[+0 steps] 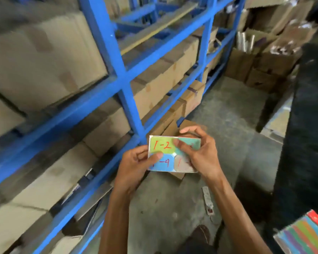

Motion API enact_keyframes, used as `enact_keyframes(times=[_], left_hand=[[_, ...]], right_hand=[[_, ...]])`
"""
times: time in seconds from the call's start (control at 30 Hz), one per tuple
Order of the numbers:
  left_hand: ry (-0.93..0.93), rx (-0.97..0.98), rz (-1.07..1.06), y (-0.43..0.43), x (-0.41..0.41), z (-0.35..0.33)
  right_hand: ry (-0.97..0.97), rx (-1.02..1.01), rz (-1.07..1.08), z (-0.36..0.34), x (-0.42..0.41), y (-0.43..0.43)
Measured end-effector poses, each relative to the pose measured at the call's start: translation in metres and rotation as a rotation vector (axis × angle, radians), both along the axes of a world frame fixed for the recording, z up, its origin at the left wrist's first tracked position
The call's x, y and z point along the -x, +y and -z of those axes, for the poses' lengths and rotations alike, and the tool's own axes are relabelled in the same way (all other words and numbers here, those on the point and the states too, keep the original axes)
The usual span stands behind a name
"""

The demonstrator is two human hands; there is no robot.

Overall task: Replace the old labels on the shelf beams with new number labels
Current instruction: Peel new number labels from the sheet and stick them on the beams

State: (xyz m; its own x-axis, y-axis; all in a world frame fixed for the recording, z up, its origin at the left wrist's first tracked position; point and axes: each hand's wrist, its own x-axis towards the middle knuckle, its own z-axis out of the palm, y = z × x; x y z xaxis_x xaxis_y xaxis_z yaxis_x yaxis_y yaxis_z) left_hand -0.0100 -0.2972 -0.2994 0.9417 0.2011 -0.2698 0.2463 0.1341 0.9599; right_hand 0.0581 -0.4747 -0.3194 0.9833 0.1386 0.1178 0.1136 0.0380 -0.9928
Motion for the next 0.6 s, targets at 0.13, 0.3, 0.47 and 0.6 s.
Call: enact_keyframes(times=[0.13,0.3,0.47,0.6], left_hand=[[-0.066,0.025,-0.191,0.051,0.051,-0.016],[-0.116,0.046,-0.381,0.096,0.102,-0.033],[-0.162,0.072,-0.551,0.135,0.137,-0.038],[-0.158,0.074,-0.626,0.150,0.143,-0.041]], right_hand=[[-0.147,0.090,-0.126,-0.018,0.024,0.068],[-0.502,0.293,-0.203,-0.038,0.044,0.132],[-0.749,0.344,-0.258,-0.050,0.064,0.190],[-0.771,0.326,-0.296,-0.048,0.066,0.219]])
